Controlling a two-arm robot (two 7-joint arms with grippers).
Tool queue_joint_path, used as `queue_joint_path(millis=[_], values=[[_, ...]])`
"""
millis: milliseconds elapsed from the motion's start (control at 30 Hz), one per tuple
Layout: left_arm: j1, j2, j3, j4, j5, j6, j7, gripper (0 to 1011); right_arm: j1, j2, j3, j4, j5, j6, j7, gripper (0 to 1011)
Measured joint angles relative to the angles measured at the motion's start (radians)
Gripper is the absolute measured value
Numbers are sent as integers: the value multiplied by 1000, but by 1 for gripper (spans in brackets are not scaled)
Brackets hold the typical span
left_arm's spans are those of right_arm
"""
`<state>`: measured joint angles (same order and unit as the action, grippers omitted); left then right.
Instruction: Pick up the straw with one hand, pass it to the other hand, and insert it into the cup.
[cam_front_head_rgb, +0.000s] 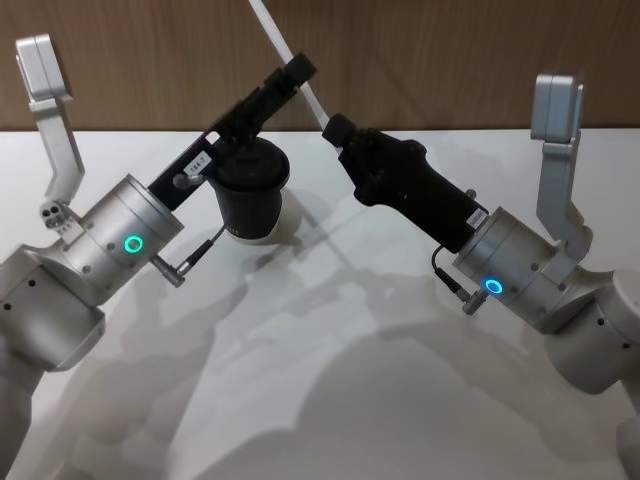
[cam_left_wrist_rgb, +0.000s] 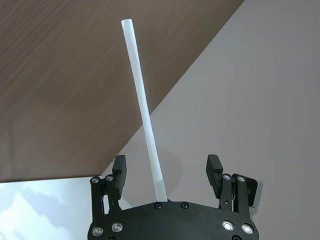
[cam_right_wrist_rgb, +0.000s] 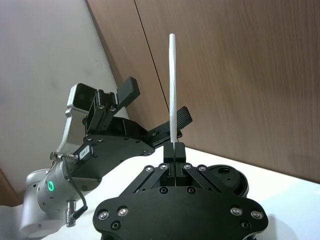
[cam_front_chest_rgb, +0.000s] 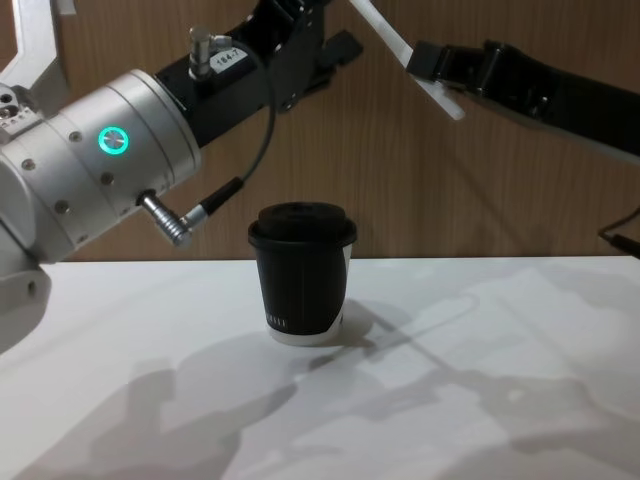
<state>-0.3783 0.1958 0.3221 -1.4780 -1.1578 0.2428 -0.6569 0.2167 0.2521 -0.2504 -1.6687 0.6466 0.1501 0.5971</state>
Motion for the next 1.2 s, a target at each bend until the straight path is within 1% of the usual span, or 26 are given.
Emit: queue_joint_path(millis=[433,500,533,567,633,667,767,800,867,900,967,1033,1067,1100,1200], values=[[-41,-24,12,51,-43,12,-16,1000,0,0,0,0,0,0,0,9],[-44,-25,14,54,-45,12,-16,977,0,0,0,0,0,0,0,9],[-48,-25,15,57,-47,13,-17,936,0,0,0,0,0,0,0,9],[-48,-25,15,57,-47,13,-17,936,0,0,0,0,0,0,0,9],[-53,-26,18,61,-48,13,-18,894,0,0,0,0,0,0,0,9],[-56,-26,20,64,-48,13,-19,841,0,0,0,0,0,0,0,9],[-60,-25,23,67,-48,13,-21,791,0,0,0,0,0,0,0,9],[-63,-25,25,69,-48,12,-23,732,0,0,0,0,0,0,0,9],[-65,-25,27,71,-48,11,-25,697,0,0,0,0,0,0,0,9],[-67,-23,30,72,-48,10,-26,629,0,0,0,0,0,0,0,9],[-69,-22,31,73,-48,9,-28,592,0,0,0,0,0,0,0,9],[-72,-20,34,75,-48,7,-30,511,0,0,0,0,0,0,0,9],[-74,-19,35,76,-48,5,-30,499,0,0,0,0,0,0,0,9],[-74,-18,36,77,-48,5,-31,449,0,0,0,0,0,0,0,9],[-77,-15,39,79,-49,3,-32,362,0,0,0,0,0,0,0,9]])
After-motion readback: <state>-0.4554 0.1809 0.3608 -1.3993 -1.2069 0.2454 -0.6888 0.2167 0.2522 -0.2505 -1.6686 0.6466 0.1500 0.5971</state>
